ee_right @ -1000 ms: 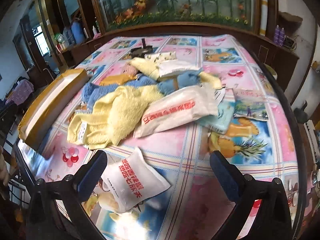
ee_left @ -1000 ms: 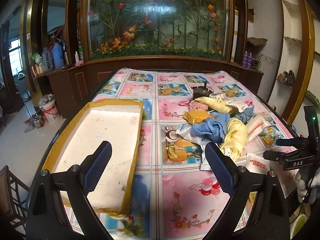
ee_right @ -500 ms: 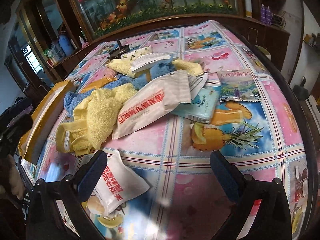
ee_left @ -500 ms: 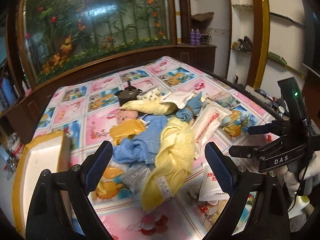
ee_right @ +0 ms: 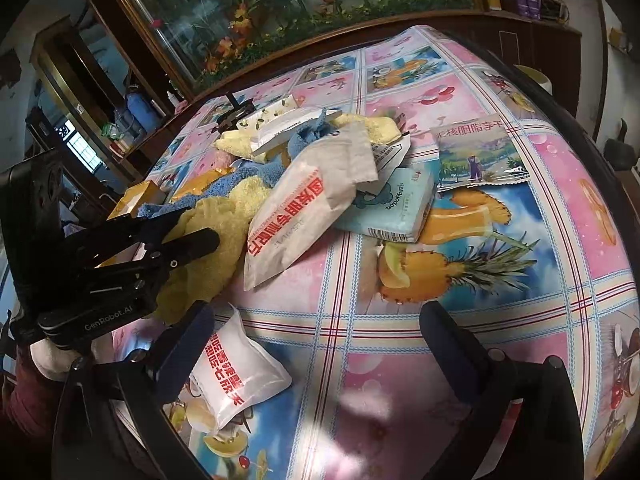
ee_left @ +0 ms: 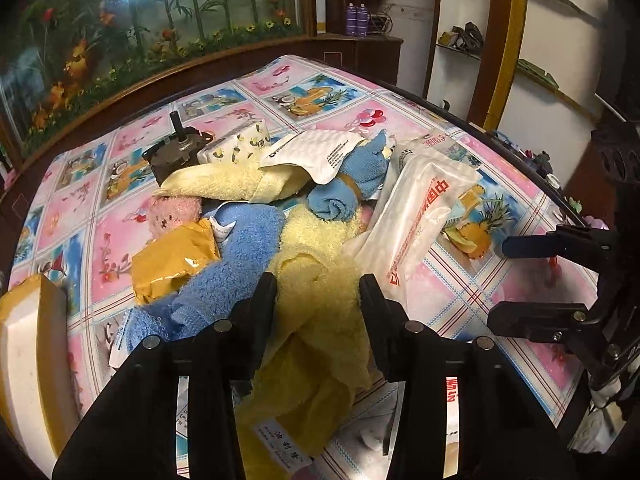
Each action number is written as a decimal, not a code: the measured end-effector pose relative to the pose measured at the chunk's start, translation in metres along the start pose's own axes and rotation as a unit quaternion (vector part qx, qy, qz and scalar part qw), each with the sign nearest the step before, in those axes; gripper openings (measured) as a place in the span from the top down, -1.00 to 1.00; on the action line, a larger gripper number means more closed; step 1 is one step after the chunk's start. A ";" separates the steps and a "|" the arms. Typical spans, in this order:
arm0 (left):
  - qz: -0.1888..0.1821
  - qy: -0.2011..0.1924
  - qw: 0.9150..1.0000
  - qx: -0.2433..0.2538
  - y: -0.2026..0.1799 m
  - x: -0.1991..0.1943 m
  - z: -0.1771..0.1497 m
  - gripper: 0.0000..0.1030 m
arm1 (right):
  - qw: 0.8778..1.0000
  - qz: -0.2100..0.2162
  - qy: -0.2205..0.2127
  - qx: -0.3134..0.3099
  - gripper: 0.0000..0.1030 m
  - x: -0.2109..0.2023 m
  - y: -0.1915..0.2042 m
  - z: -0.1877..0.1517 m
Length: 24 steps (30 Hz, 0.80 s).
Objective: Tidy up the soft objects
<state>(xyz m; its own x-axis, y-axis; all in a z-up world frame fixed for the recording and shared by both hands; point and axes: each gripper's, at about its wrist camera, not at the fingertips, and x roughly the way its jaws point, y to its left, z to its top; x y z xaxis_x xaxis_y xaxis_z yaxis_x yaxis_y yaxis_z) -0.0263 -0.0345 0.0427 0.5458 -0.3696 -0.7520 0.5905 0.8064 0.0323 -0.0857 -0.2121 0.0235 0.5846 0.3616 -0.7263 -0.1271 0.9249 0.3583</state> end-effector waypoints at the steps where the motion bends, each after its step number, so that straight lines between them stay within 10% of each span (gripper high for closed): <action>1: 0.005 0.003 1.000 0.004 -0.001 0.003 0.001 0.04 | 1.000 -0.001 0.000 -0.002 -0.98 0.000 0.001 0.000; 10: -0.025 0.002 0.998 -0.053 0.007 0.005 0.000 0.17 | 1.000 -0.004 0.002 0.004 -0.98 0.002 -0.001 0.001; 24: -0.084 -0.105 0.976 -0.173 0.051 -0.121 -0.057 0.17 | 0.999 -0.001 -0.002 0.048 -0.97 0.000 0.004 0.016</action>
<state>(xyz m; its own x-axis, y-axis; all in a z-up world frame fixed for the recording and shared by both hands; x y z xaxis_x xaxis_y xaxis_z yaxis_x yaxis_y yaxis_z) -0.0963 0.0775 0.0974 0.5899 -0.5672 -0.5747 0.4655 0.8204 -0.3320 -0.0733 -0.2106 0.0341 0.5884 0.3598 -0.7241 -0.0487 0.9097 0.4124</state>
